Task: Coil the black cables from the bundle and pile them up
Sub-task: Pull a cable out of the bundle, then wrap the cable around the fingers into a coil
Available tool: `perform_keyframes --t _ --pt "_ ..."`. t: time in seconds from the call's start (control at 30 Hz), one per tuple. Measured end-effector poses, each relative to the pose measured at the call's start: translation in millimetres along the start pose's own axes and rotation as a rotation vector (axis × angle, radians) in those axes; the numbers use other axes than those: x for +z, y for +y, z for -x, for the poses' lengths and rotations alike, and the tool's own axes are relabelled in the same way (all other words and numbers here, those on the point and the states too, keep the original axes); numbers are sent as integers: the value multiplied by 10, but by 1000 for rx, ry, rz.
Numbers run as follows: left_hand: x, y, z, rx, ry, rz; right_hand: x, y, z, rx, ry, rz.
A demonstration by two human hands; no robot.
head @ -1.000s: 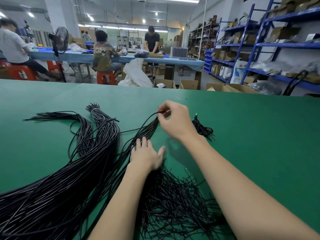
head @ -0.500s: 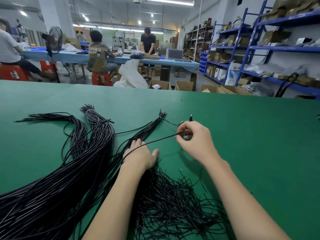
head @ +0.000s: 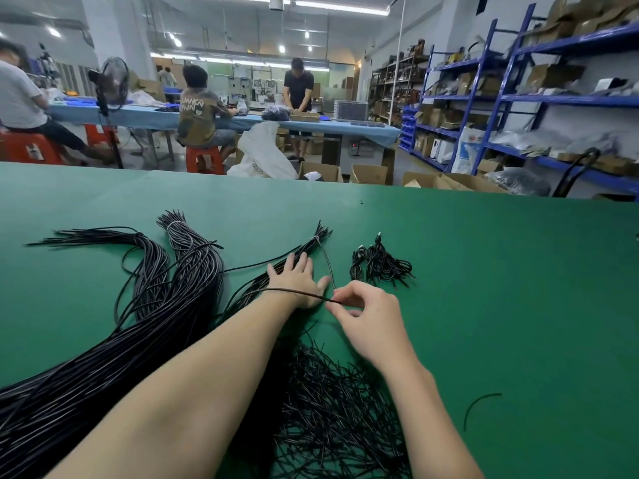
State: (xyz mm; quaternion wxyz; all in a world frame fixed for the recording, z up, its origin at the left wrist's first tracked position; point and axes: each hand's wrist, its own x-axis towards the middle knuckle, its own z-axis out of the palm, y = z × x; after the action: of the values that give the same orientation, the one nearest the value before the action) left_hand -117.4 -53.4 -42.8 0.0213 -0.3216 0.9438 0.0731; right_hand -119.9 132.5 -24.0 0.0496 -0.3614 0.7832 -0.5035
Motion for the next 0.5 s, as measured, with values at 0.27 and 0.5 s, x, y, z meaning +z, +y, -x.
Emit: perform_keyframes --t 0.27,0.5 --pt "-53 75 -29 -122 6 106 -404 -33 -14 -15 -59 77" --pt "-66 50 -110 -115 -36 148 -935 -275 89 65 -254 161"
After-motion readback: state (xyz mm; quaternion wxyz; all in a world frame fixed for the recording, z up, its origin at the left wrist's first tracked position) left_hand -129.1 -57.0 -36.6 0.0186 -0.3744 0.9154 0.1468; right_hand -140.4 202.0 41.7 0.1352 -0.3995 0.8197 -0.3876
